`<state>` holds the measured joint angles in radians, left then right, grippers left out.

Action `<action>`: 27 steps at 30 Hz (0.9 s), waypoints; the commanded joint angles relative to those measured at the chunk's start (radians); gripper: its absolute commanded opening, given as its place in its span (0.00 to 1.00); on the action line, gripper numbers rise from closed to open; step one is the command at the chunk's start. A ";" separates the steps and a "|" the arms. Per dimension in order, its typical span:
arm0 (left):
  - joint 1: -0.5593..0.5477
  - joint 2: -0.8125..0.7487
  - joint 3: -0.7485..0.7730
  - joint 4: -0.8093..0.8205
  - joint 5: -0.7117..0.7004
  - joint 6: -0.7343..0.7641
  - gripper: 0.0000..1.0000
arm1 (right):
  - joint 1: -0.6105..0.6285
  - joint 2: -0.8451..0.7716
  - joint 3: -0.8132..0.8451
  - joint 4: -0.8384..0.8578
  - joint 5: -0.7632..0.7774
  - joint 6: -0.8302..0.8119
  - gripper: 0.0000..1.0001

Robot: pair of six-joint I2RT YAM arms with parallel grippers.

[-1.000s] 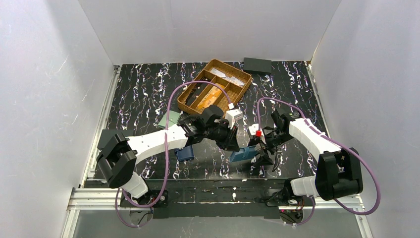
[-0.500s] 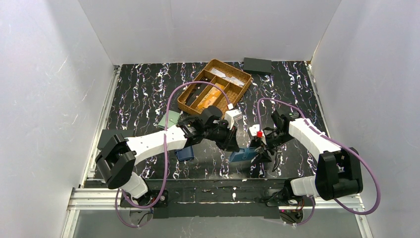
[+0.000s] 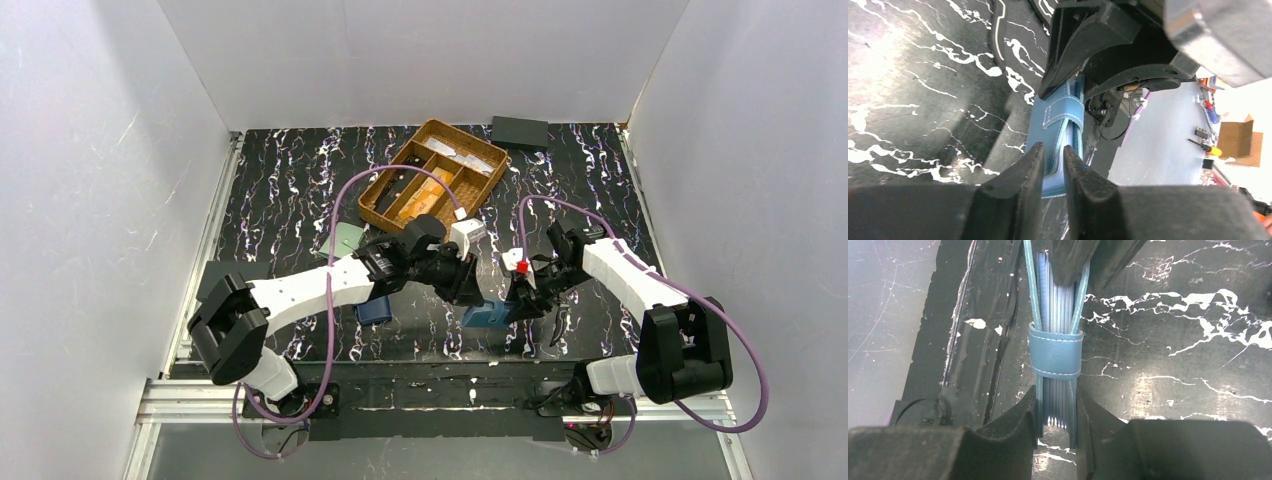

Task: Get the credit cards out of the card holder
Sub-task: Open the card holder at the center of the board.

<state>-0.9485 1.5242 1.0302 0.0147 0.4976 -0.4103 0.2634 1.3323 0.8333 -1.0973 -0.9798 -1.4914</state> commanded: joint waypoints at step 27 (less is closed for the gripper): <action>0.156 -0.587 -0.350 0.244 -0.249 -0.347 0.98 | -0.039 -0.010 0.244 0.000 -0.094 0.510 0.01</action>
<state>-0.7963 0.9894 0.7261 0.1486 0.2325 -0.7109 0.2268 1.2942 0.9688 -1.0523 -0.9791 -1.0962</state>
